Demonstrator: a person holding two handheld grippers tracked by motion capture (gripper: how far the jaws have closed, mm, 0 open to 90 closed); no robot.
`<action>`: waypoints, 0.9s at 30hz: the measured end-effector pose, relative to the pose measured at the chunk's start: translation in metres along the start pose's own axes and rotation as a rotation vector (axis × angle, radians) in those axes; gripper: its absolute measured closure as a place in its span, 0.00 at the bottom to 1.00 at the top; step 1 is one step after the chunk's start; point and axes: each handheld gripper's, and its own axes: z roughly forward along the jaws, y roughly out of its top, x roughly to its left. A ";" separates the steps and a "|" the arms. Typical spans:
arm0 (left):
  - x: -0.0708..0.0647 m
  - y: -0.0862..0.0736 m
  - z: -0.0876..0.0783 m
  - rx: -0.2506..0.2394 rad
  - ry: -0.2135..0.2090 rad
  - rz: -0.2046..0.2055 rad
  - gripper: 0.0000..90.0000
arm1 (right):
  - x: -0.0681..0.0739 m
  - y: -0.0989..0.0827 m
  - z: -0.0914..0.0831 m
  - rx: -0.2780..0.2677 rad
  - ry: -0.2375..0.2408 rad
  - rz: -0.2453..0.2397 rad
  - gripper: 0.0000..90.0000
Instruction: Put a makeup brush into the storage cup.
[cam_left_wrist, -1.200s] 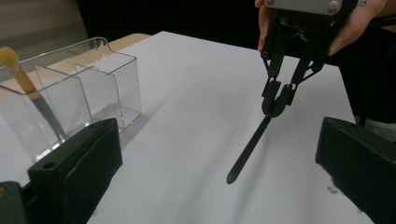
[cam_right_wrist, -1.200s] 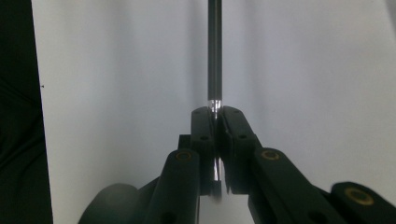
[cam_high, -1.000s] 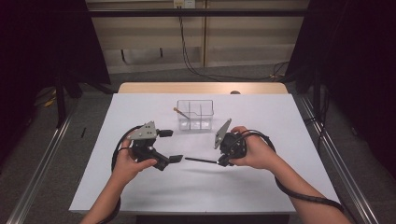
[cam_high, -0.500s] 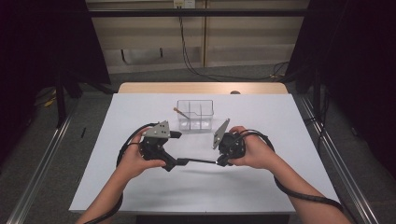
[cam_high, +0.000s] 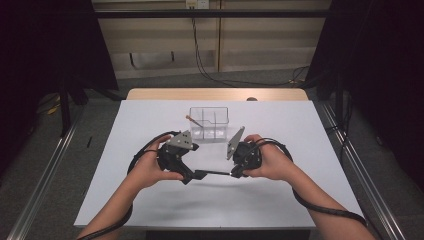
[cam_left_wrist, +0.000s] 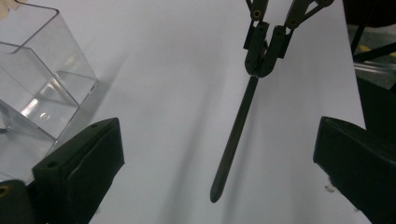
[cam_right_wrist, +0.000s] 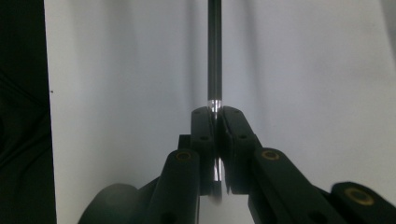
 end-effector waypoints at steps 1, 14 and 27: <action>0.000 0.001 0.000 0.011 -0.003 0.005 0.03 | 0.000 0.000 0.000 -0.001 -0.003 -0.004 0.94; -0.002 0.016 0.012 0.138 -0.033 0.040 0.16 | 0.001 0.003 -0.003 -0.011 -0.003 0.000 0.94; -0.003 0.018 0.021 0.217 -0.091 0.062 0.58 | 0.001 0.004 -0.007 -0.024 -0.003 -0.016 0.94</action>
